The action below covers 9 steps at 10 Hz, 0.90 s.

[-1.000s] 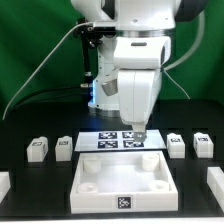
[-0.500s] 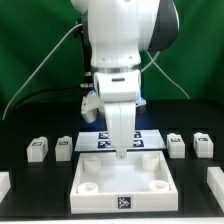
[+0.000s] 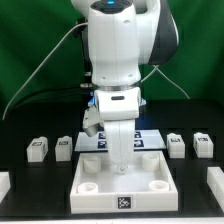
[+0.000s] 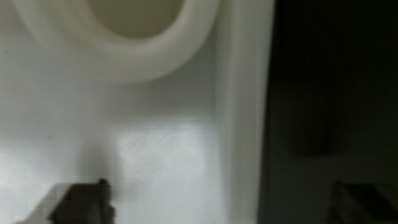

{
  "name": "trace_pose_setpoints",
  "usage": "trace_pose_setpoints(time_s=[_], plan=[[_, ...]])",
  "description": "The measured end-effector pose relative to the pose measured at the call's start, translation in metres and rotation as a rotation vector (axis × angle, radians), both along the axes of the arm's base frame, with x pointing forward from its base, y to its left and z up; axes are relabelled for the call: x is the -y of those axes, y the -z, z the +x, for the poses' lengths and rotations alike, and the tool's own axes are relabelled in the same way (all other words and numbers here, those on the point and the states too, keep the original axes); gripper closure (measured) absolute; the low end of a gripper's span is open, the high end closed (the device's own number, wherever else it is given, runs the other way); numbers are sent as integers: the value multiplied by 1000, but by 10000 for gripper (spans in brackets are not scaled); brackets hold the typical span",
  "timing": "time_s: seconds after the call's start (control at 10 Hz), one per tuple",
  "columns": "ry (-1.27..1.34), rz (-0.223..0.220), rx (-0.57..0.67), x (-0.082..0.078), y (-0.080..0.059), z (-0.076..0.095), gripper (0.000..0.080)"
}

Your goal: Assemble one leg

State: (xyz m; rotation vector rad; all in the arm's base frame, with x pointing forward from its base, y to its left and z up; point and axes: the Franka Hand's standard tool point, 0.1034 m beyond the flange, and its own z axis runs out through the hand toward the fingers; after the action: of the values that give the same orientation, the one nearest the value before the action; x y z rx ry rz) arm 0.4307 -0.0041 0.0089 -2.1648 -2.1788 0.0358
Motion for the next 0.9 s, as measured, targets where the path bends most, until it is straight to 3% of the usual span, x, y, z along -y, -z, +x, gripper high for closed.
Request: trace_pose_setpoints(time_s=[0.1, 0.2, 0.3, 0.4, 0.5, 0.9], plan=[[0, 0, 0, 0, 0, 0, 237], [0, 0, 0, 0, 0, 0, 438], [1, 0, 0, 0, 0, 0, 575], [1, 0, 0, 0, 0, 0, 575], [1, 0, 4, 1, -1, 1, 735], [2, 0, 8, 1, -1, 2, 739]])
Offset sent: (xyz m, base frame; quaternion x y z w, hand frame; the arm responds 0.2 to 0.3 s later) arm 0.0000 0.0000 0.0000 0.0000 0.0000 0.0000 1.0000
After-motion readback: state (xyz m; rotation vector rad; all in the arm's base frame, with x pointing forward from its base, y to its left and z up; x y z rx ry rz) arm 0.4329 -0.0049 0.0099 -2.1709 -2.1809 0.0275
